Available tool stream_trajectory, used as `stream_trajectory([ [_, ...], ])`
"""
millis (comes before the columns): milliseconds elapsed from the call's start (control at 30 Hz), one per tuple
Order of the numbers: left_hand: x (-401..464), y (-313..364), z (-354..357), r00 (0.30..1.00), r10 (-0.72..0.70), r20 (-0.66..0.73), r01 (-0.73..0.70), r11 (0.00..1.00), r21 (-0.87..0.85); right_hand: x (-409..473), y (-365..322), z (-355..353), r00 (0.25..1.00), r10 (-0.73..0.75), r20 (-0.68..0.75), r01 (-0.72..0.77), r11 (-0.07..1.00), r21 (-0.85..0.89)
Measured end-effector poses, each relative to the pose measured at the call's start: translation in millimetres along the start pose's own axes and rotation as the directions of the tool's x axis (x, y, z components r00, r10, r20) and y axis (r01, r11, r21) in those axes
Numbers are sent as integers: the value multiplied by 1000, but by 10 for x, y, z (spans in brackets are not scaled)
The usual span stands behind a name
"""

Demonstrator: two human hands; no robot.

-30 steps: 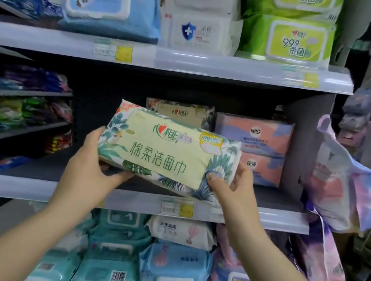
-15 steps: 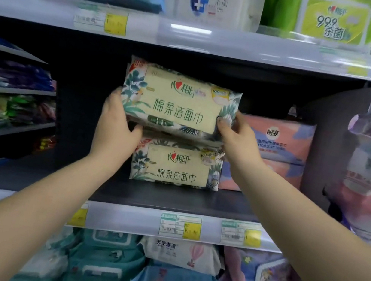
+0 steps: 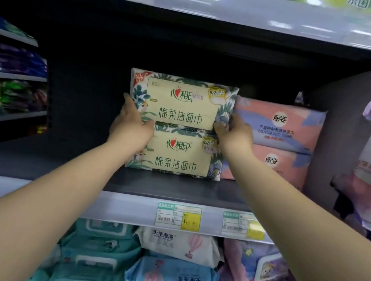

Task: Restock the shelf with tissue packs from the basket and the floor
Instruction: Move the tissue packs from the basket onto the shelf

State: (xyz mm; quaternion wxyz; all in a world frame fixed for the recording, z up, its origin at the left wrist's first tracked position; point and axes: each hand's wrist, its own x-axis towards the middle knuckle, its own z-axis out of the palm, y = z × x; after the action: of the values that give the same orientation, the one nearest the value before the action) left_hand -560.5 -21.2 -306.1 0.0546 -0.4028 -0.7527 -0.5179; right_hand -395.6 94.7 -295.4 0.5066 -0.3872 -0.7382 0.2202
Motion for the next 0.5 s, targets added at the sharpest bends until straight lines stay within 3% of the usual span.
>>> stream_trajectory([
  [67, -122, -3, -41, 1000, 22, 12, -24, 987, 156, -160, 28, -11, 999, -39, 9, 39, 999, 37],
  [167, -557, 18, -43, 983, 184, 4, -179, 952, 249, -469, 54, -64, 988, -152, -21, 152, 988, 0],
  [233, -957, 17, 6, 956, 277, 94, -293, 908, 301, -728, 66, -122, 972, -233, -30, 231, 972, -44],
  [367, -1685, -133, 132, 875, 439, 203, -483, 819, 310, -1337, 168, -163, 909, -416, 18, 414, 900, -133],
  [500, -2335, -448, 292, 808, 524, 269, -585, 765, 270, -2112, 546, -177, 874, -467, 130, 483, 863, -147],
])
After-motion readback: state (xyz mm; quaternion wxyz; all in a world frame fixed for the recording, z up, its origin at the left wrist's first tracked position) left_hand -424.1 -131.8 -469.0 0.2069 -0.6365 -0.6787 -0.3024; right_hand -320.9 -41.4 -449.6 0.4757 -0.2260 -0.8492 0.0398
